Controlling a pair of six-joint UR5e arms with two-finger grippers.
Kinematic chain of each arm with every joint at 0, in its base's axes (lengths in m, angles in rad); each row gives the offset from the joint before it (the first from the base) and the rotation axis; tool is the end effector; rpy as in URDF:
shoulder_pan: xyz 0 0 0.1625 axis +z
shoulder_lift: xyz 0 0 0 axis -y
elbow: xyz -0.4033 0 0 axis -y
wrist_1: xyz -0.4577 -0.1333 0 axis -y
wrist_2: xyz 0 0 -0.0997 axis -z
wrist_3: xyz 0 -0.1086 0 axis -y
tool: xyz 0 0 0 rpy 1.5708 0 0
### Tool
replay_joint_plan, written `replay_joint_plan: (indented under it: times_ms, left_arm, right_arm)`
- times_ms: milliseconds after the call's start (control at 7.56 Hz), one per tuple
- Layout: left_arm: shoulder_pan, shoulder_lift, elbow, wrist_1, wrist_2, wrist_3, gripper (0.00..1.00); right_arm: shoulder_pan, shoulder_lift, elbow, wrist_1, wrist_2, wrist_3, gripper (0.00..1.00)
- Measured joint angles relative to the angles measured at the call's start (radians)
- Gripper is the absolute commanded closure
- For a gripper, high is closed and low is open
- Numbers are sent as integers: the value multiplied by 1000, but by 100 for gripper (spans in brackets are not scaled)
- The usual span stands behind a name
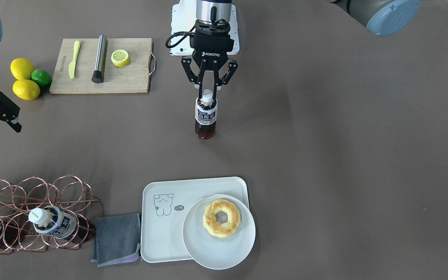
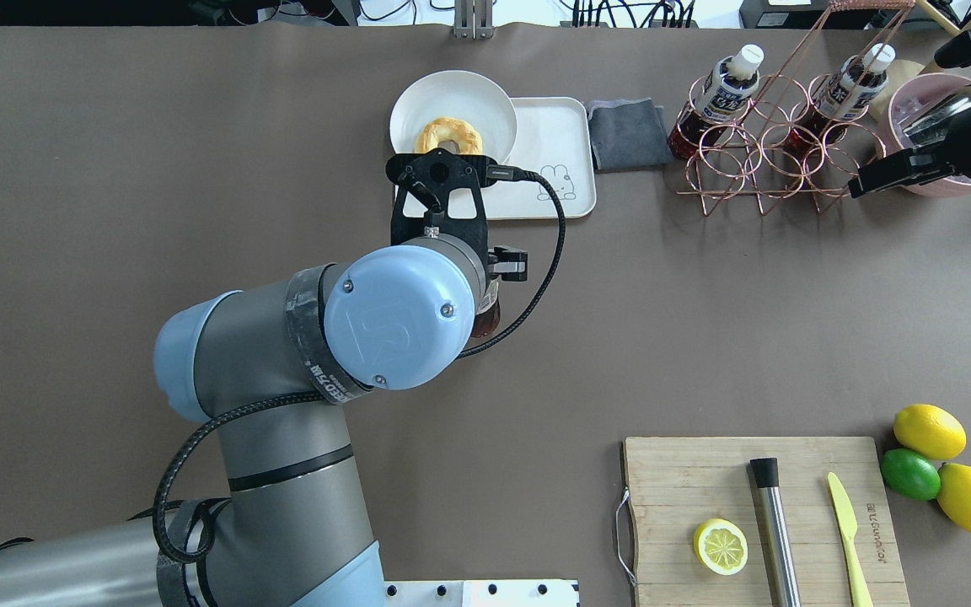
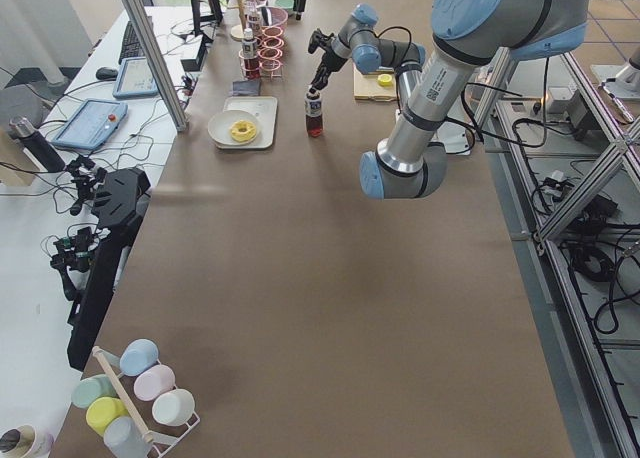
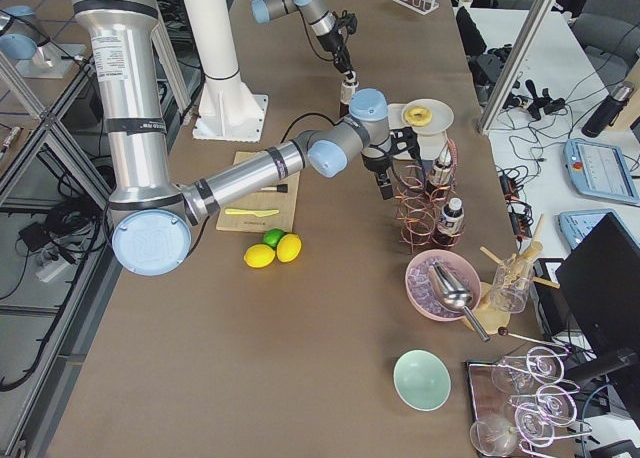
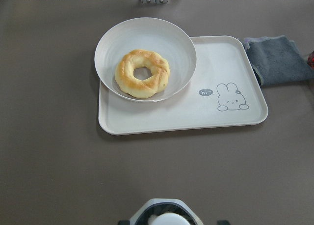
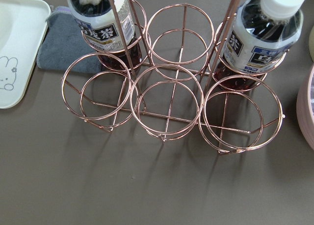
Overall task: Place tea on tray
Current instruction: 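Lower the left gripper over the tea bottle and grasp it, then lift the bottle with the left gripper and carry it toward the tray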
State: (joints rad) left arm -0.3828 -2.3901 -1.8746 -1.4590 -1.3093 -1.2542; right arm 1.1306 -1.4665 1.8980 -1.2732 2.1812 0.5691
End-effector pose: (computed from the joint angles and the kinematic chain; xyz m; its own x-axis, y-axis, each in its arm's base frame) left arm 0.5284 -0.3867 -0.0036 0.6435 0.0651 -0.7627 0.3828 0.8355 0.3943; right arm -0.1877 -0.5653 0.3721 0.6586 -0.2216 0.7191 -0.0441 0.9427 0.3308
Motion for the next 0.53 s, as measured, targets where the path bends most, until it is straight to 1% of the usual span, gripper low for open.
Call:
replay_joint_plan:
  times_ms: [265, 397, 529]
  left_arm:
    - [-35, -66, 9, 38, -11, -1, 100]
    - [-69, -116, 35, 65, -40, -2, 100]
    - [-105, -196, 120, 76, -64, -9, 100]
  right_arm:
    - [0, 0, 1, 0, 0, 0, 0]
    - [0, -1, 1, 0, 1, 1, 0]
    - [0, -2, 2, 0, 1, 1, 0]
